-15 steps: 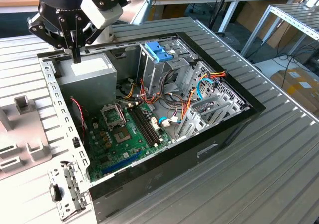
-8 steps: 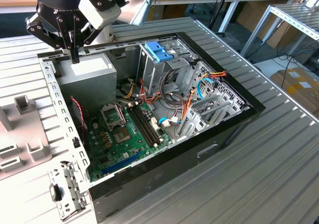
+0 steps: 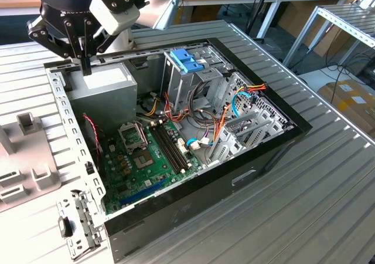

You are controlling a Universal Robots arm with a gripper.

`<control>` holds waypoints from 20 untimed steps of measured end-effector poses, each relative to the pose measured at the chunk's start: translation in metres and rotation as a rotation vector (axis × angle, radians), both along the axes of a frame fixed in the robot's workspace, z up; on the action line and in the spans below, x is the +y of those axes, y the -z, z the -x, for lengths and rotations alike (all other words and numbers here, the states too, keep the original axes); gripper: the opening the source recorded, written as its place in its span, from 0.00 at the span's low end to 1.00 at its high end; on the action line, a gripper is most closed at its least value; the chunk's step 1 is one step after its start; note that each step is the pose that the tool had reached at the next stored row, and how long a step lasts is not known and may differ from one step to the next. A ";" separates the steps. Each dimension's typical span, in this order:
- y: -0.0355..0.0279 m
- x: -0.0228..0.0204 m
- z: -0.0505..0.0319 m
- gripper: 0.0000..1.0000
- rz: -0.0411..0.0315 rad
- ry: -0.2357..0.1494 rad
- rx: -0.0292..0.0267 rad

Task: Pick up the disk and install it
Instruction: 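Reach for the disk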

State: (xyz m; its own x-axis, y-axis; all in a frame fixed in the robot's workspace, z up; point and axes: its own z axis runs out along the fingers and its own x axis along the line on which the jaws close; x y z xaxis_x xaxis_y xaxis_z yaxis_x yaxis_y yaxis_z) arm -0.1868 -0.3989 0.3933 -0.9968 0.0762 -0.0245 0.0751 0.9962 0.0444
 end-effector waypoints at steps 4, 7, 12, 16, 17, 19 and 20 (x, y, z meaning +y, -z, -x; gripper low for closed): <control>0.0000 0.0000 0.0016 0.11 0.0000 0.000 0.0000; 0.0000 0.0000 0.0029 0.11 0.0000 0.000 0.0000; 0.0000 0.0000 0.0053 0.11 0.0000 0.000 0.0000; 0.0000 0.0000 0.0067 0.11 0.0000 0.000 0.0000; 0.0000 0.0000 0.0072 0.11 0.0000 0.000 0.0000; 0.0000 0.0000 0.0083 0.11 0.0000 0.000 0.0000; 0.0000 0.0000 0.0090 0.11 0.0000 0.000 0.0000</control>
State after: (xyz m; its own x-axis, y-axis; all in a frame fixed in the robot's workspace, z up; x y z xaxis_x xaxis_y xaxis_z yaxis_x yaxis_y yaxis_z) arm -0.1958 -0.3989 0.3933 -0.9968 0.0762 -0.0245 0.0751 0.9962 0.0444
